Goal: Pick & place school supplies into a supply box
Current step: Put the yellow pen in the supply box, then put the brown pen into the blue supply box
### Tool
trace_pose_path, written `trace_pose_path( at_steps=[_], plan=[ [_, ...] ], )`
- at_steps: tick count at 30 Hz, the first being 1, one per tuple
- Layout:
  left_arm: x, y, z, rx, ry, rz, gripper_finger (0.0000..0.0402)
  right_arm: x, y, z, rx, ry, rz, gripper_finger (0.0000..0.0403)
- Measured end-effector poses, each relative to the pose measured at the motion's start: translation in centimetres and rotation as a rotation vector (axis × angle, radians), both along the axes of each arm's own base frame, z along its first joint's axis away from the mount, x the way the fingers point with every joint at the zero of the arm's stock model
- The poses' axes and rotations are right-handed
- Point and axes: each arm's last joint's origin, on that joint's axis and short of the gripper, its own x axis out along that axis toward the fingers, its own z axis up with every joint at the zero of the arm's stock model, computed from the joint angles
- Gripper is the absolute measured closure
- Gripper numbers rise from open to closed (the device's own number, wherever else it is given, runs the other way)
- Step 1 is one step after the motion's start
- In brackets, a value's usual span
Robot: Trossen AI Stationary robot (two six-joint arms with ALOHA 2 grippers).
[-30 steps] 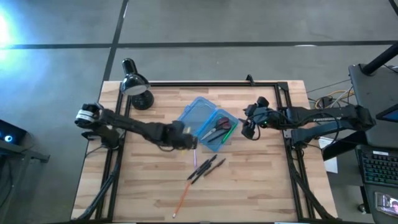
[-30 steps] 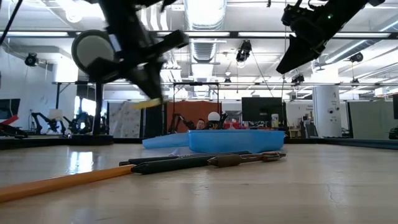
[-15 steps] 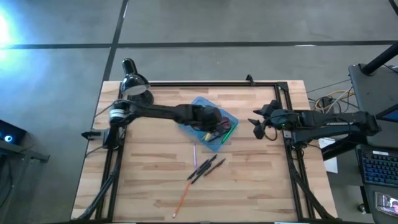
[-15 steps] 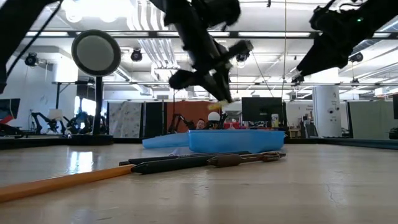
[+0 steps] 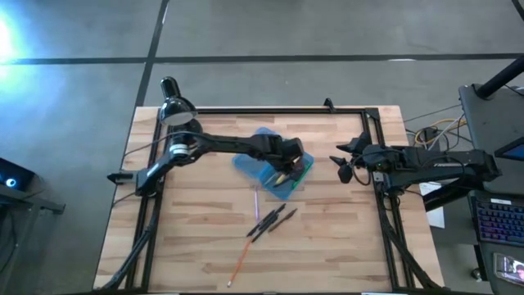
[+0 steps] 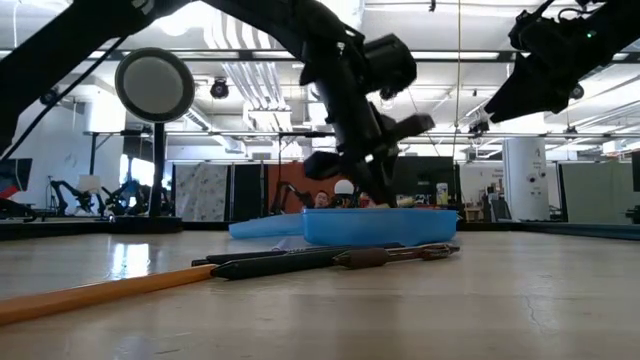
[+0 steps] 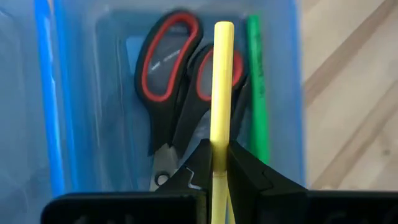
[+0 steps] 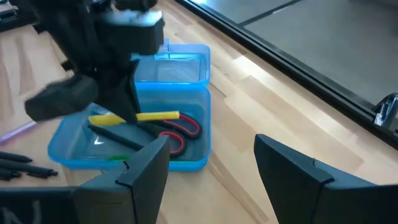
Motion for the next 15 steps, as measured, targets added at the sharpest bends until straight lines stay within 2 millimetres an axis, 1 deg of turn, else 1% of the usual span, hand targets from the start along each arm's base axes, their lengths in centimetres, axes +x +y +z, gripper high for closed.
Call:
trace_pose_path(
  at_steps=[3,5,11,15],
  plan=[
    [-0.3,-0.2,-0.7,-0.023,0.052,-0.001,0.039,0.0,0.0,-0.1,0.001,0.005,-0.001,0.0177],
    [-0.4,-0.3,-0.8,-0.011,0.07,0.009,0.0374,0.1,0.0,-0.1,0.002,0.008,-0.001,0.0177],
    [-0.6,-0.2,0.1,0.037,0.068,0.013,0.0303,0.1,0.0,-0.1,-0.001,0.012,0.0,0.0177],
    [-0.7,-0.2,1.0,0.042,0.046,0.011,0.0279,0.1,0.0,-0.1,-0.003,0.013,0.002,0.0177]
  ],
)
